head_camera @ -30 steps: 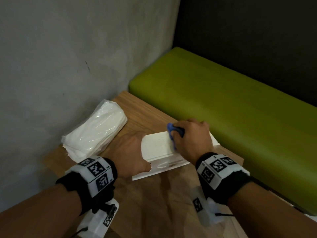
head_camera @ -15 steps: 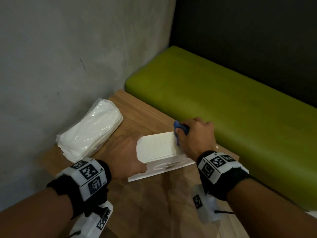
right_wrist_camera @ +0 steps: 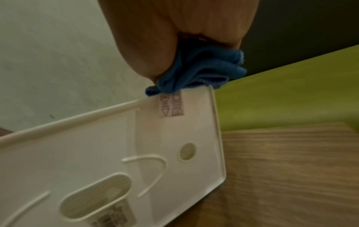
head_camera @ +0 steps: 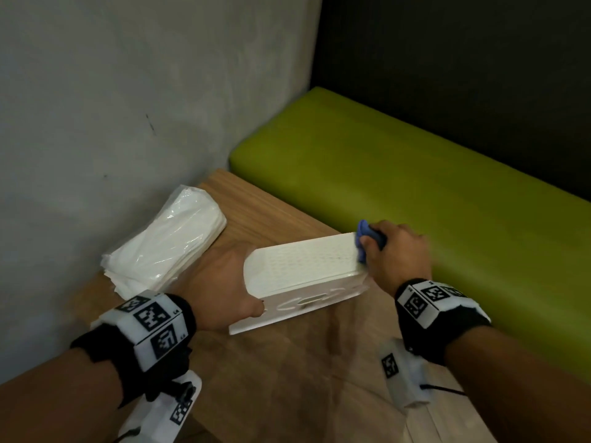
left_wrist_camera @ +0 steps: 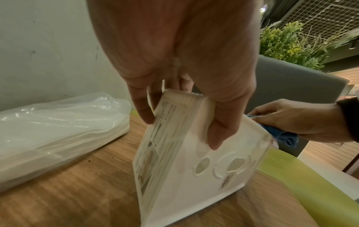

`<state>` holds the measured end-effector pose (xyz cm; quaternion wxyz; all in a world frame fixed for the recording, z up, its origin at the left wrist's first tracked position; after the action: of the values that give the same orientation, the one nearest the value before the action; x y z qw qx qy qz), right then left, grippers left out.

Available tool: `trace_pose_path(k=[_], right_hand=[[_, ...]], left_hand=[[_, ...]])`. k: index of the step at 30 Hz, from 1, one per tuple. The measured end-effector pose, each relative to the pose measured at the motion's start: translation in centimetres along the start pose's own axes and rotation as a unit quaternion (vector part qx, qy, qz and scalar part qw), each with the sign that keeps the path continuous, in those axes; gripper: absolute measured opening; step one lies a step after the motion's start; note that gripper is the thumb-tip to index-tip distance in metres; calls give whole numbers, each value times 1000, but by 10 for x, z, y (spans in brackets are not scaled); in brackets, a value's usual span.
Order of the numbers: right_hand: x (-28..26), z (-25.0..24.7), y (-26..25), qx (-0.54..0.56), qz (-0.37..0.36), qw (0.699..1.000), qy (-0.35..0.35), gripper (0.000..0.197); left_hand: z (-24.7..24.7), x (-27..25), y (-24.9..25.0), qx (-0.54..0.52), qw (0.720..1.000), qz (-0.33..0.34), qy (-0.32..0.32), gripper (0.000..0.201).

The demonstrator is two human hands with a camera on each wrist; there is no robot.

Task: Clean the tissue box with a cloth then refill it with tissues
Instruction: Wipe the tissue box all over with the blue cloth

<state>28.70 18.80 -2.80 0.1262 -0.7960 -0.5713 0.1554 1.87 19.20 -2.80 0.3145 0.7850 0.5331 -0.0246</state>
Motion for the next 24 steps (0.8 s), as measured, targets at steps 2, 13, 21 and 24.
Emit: trace_pose_path(k=[2, 13, 21, 24], right_hand=[[-1, 6, -1, -15, 10, 1000, -9, 29], [-23, 5, -20, 80, -17, 997, 11, 35], [-34, 8, -31, 69, -78, 995, -10, 38], [-32, 6, -30, 51, -69, 996, -10, 45]], left_hand=[[1, 2, 2, 4, 1000, 3, -2, 71], [3, 2, 3, 5, 1000, 7, -7, 71], [6, 4, 7, 10, 1000, 3, -14, 68], [8, 5, 3, 8, 1000, -12, -22, 75]])
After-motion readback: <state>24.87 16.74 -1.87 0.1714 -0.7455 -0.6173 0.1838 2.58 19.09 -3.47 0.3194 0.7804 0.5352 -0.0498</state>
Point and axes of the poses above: each hand's wrist, its own x-axis towards the middle knuckle, its own z-axis out of the palm, y = z × x, the point moved 9 cm from there along x, towards the middle knuckle, and after that the axes turned 8 degrees about -y, right-handed, at the moved point
